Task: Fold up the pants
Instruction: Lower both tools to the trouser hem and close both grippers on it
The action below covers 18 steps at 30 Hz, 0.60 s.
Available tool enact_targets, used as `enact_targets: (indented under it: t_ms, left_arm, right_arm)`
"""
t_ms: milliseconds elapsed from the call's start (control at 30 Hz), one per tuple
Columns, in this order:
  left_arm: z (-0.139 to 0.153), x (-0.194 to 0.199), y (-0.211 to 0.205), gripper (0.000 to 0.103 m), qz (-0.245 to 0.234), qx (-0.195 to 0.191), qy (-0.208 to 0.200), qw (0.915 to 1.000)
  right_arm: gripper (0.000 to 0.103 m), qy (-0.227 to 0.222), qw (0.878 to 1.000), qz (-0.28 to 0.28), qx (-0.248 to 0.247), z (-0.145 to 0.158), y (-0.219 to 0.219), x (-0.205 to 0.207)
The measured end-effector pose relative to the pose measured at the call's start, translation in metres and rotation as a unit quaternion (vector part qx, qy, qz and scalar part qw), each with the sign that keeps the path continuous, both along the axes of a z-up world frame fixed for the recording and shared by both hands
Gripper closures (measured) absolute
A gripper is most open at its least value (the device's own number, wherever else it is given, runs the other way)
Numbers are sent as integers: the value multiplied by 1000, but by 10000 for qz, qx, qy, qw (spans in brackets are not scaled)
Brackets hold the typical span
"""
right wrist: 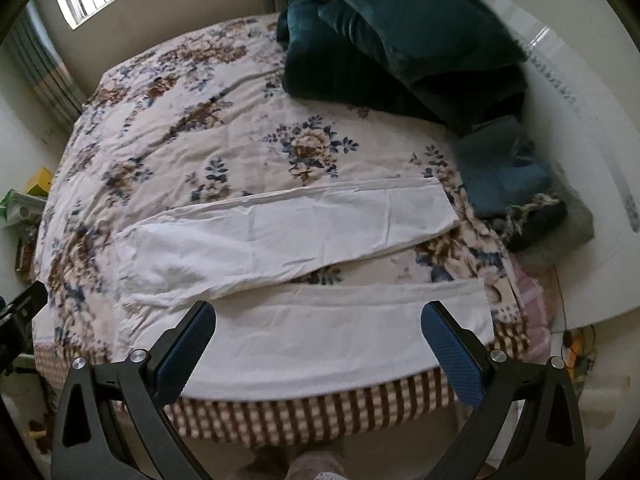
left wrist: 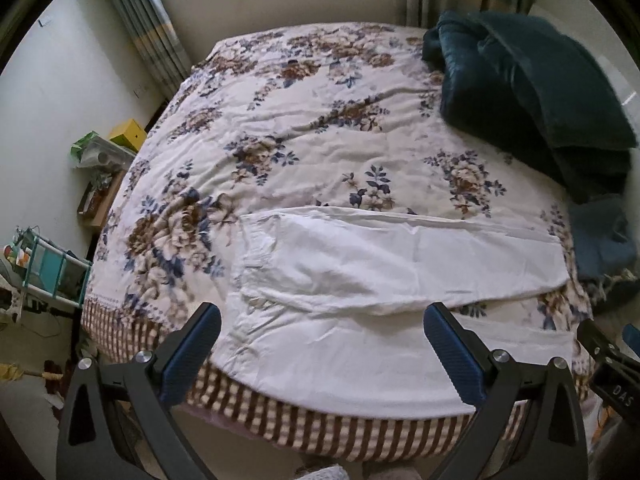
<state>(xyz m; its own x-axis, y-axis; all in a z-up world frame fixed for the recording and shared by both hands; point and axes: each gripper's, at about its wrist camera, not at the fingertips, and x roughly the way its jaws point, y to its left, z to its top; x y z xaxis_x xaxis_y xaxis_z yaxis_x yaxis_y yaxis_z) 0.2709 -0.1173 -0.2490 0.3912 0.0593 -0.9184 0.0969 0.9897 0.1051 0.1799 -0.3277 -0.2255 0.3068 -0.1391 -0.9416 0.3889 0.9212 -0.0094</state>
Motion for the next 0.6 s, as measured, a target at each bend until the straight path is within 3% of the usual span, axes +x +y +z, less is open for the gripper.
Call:
enact_targets:
  t_ms: [267, 433, 600]
  left_arm:
    - [-111, 73, -63, 0, -187, 56, 550, 9983]
    - [-194, 124, -90, 0, -521, 570, 855, 9933]
    - [-276, 172, -117, 0, -1081, 1134, 1306, 9790]
  right_arm:
    - [0, 478, 9978, 355, -305, -126, -80, 107]
    - [0, 857, 9909, 824, -623, -218, -107, 166]
    - [0, 1596, 9702, 1558, -950, -306, -108, 213]
